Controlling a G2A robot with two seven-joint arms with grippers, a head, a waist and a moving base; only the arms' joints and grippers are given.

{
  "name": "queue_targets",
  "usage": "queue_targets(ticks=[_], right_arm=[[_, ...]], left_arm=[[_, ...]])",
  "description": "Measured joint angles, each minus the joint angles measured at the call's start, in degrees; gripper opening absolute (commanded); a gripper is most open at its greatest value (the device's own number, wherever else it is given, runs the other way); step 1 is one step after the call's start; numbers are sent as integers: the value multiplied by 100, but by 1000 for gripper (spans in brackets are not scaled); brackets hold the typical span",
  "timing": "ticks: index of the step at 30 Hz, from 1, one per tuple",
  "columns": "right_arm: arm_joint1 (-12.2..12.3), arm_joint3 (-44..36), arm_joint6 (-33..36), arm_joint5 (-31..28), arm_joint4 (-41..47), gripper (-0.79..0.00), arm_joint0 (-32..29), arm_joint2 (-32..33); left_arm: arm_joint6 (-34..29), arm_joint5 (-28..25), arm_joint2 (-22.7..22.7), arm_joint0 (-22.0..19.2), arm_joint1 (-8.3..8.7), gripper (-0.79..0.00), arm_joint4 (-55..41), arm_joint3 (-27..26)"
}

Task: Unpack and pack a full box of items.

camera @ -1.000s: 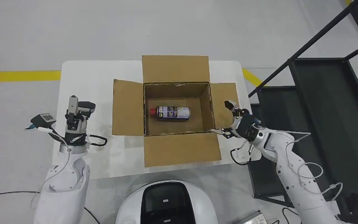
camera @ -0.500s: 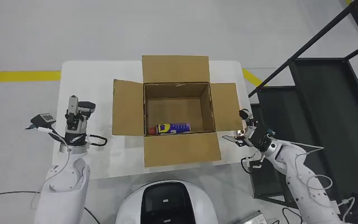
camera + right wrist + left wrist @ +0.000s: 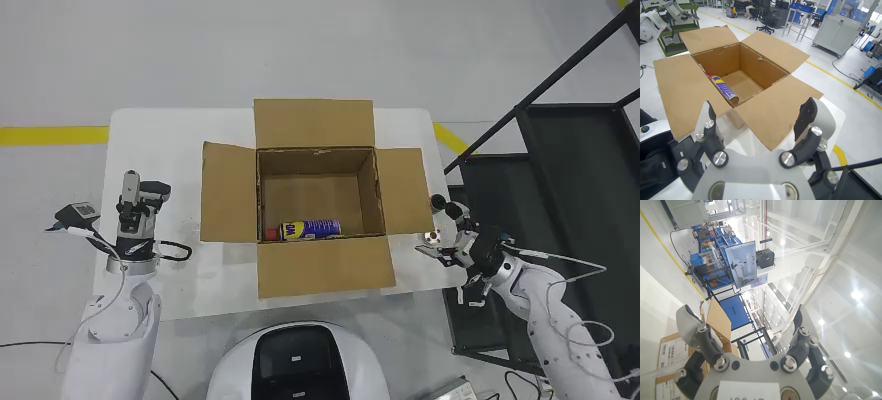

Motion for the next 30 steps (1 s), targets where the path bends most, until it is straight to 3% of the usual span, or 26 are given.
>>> queue_targets(ticks=[6,18,30], right_arm=[[22,955,251,-28,47,0,203,10],[-110,2803,1230,327,223,0,1402,-799],[-180,4021,924,791,-390,0,2187,-1404]], left_arm=[[0,0,0,0,0,0,0,0],[0,0,0,0,0,0,0,0],[0,0,0,0,0,0,0,0]])
